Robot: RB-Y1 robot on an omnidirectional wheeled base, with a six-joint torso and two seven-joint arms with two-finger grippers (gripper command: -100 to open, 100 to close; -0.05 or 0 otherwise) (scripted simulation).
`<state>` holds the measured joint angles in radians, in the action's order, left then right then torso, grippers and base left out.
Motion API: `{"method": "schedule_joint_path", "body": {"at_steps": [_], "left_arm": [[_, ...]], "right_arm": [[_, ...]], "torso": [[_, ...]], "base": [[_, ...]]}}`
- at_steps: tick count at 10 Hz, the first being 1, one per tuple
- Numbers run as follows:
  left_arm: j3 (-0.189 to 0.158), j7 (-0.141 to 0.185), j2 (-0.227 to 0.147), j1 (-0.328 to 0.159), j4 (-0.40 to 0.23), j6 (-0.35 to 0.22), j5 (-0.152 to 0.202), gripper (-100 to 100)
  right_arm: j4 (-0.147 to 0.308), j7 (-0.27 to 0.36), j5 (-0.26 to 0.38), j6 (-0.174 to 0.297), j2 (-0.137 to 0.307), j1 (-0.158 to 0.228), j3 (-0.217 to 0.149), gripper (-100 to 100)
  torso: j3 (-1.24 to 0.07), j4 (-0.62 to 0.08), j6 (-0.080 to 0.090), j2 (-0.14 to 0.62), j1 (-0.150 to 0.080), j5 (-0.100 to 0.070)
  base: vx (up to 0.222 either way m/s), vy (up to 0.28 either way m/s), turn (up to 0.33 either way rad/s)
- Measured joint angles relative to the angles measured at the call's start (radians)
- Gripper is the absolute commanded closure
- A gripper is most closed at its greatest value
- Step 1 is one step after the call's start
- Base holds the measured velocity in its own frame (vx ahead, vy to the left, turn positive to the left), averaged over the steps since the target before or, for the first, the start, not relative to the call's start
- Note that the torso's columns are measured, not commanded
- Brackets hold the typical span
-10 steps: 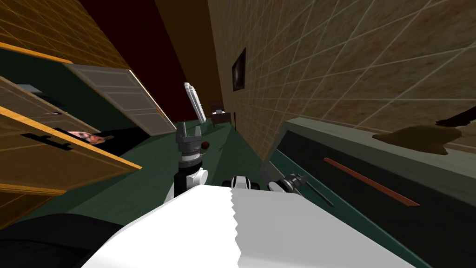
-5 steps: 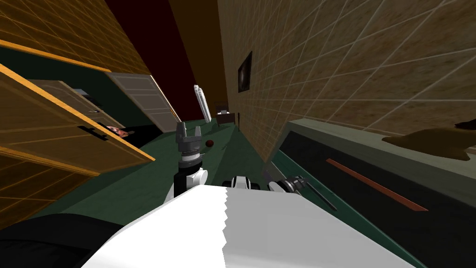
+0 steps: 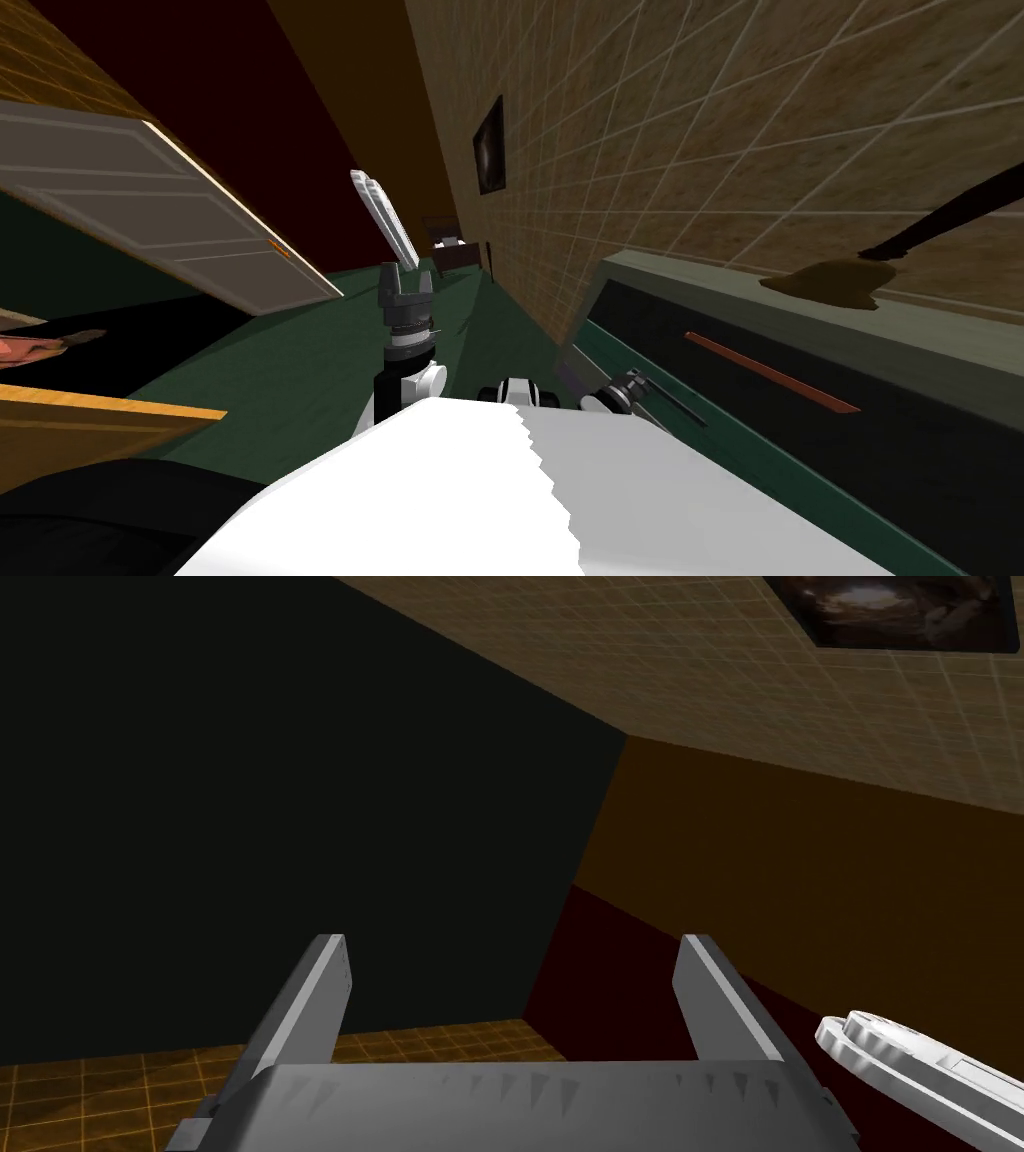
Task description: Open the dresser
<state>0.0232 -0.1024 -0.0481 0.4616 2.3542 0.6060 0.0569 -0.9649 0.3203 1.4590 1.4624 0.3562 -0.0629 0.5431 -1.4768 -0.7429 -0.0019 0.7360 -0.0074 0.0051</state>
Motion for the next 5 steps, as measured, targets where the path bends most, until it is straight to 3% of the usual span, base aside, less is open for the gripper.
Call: {"method": "schedule_joint_path", "body": {"at_steps": [1, 3, 4, 5], "left_arm": [[0.0, 0.0, 0.0, 0.0, 0.0, 0.0, 0.0, 0], [0.0, 0.0, 0.0, 0.0, 0.0, 0.0, 0.0, 0], [0.0, 0.0, 0.0, 0.0, 0.0, 0.0, 0.0, 0], [0.0, 0.0, 0.0, 0.0, 0.0, 0.0, 0.0, 0]], "right_arm": [[-0.011, -0.001, 0.017, -0.011, 0.003, -0.008, 0.001, 100], [0.022, -0.051, 0.074, -0.058, 0.009, 0.003, 0.011, 100], [0.014, -0.073, 0.104, -0.085, 0.022, -0.006, 0.016, 100], [0.002, -0.085, 0.132, -0.11, 0.032, -0.011, 0.018, 100]], "torso": [[0.001, -0.001, -0.002, 0.001, 0.001, 0.0], [-0.003, 0.001, 0.0, -0.005, 0.002, 0.001], [-0.003, 0.001, 0.0, -0.006, 0.004, 0.001], [-0.002, 0.0, 0.001, -0.002, 0.003, 0.002]], "base": [[0.117, 0.068, -0.359], [0.146, 0.099, -0.433], [0.134, 0.099, -0.484], [0.05, 0.039, -0.124]]}}
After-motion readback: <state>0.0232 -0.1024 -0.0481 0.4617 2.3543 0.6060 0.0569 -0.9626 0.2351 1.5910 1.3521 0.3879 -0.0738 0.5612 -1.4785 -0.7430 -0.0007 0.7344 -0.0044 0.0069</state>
